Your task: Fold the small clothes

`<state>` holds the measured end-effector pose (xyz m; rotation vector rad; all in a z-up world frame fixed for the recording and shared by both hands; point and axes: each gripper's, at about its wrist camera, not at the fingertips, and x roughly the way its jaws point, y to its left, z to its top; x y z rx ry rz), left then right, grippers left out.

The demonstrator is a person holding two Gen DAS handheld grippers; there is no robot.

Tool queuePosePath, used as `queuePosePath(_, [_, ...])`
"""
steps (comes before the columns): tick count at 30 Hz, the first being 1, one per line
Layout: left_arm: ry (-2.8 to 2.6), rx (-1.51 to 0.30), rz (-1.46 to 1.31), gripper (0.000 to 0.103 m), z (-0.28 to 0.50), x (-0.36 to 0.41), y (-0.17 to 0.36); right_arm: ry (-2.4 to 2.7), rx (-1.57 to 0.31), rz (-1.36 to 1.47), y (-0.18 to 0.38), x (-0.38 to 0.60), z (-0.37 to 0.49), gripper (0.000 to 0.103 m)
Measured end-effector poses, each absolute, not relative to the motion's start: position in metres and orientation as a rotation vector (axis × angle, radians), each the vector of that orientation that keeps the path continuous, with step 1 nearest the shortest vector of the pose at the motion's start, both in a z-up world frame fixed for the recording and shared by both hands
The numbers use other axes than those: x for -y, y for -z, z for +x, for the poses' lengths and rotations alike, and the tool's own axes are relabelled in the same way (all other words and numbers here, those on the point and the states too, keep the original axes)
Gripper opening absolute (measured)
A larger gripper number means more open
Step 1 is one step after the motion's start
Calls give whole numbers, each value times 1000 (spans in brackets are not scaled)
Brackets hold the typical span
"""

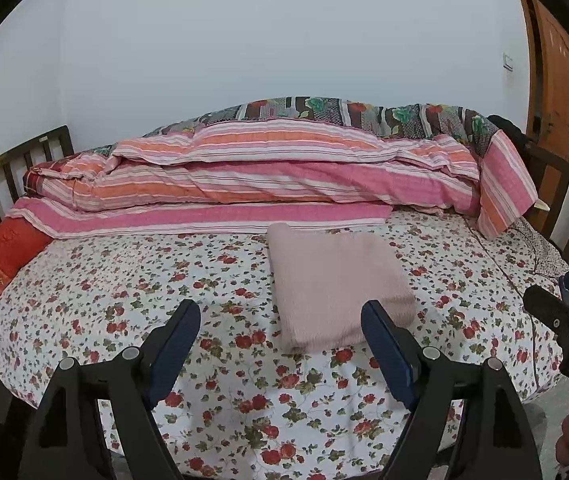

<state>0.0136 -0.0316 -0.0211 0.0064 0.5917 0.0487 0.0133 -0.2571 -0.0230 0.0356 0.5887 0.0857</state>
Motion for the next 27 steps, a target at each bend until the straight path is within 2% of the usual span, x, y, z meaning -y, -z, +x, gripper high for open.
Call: queuePosePath(27, [-47, -593, -5, 82, 13, 33, 21, -93, -585, 38, 23, 260, 15, 101])
